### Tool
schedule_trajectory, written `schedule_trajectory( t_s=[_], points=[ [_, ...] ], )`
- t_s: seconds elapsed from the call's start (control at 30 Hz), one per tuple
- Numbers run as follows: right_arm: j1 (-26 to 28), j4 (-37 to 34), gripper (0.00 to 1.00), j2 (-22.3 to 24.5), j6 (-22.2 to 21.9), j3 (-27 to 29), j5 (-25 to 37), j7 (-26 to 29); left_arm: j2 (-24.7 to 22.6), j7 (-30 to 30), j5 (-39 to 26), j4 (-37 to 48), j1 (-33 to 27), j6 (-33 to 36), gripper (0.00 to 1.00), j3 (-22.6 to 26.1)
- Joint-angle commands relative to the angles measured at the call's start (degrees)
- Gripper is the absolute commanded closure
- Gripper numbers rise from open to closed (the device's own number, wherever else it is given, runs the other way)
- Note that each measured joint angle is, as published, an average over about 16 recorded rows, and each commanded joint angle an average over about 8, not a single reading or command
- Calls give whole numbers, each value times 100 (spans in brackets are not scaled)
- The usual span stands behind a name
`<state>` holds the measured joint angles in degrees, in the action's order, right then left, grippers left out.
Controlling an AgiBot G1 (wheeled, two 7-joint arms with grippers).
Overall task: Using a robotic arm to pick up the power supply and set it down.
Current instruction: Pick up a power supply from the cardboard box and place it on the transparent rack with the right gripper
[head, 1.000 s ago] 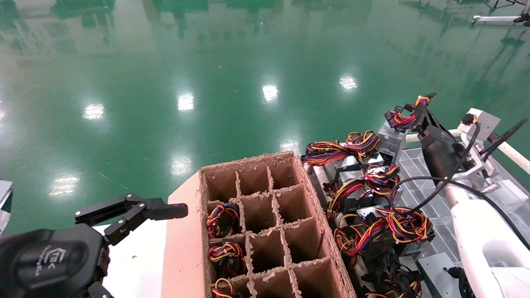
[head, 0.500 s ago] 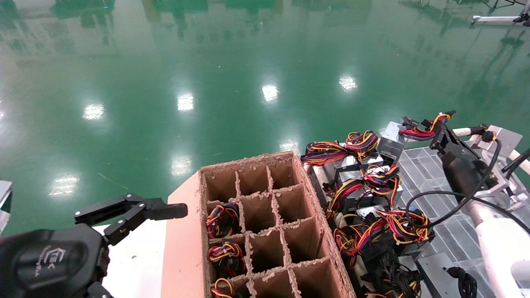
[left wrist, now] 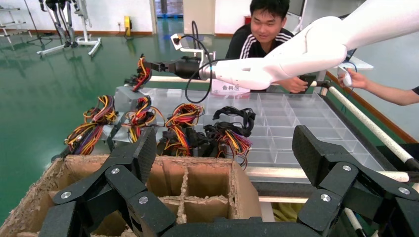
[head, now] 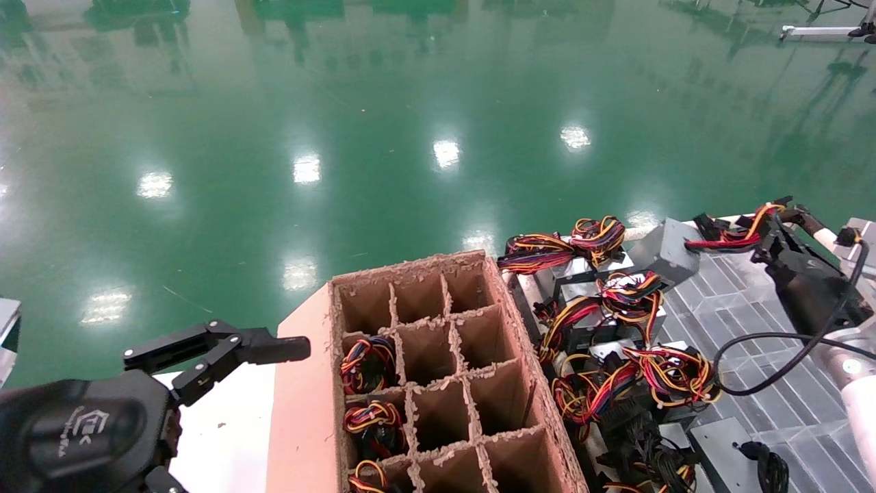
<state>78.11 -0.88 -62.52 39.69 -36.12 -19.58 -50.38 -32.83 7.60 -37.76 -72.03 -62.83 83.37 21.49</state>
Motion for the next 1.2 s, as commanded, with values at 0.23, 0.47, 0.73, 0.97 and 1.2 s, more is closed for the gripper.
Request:
schedule_trajectory(
  t_s=[0.23, 0.47, 0.73, 0.97, 1.2],
  points=[
    [90, 75, 100, 56, -64, -76, 109, -132, 0, 0, 0, 0, 0, 0, 0, 0],
    [267, 88, 100, 146, -128, -155, 222, -327, 0, 0, 0, 0, 0, 0, 0, 0],
    [323, 107, 100, 156, -168, -240, 345, -410, 0, 0, 0, 0, 0, 0, 0, 1],
    [410, 191, 100, 18, -172, -359, 516, -449, 0, 0, 1, 0, 0, 0, 0, 1],
    [639, 246, 100, -148, -193, -520, 748, -579, 0, -1, 1, 0, 0, 0, 0, 1]
  ],
)
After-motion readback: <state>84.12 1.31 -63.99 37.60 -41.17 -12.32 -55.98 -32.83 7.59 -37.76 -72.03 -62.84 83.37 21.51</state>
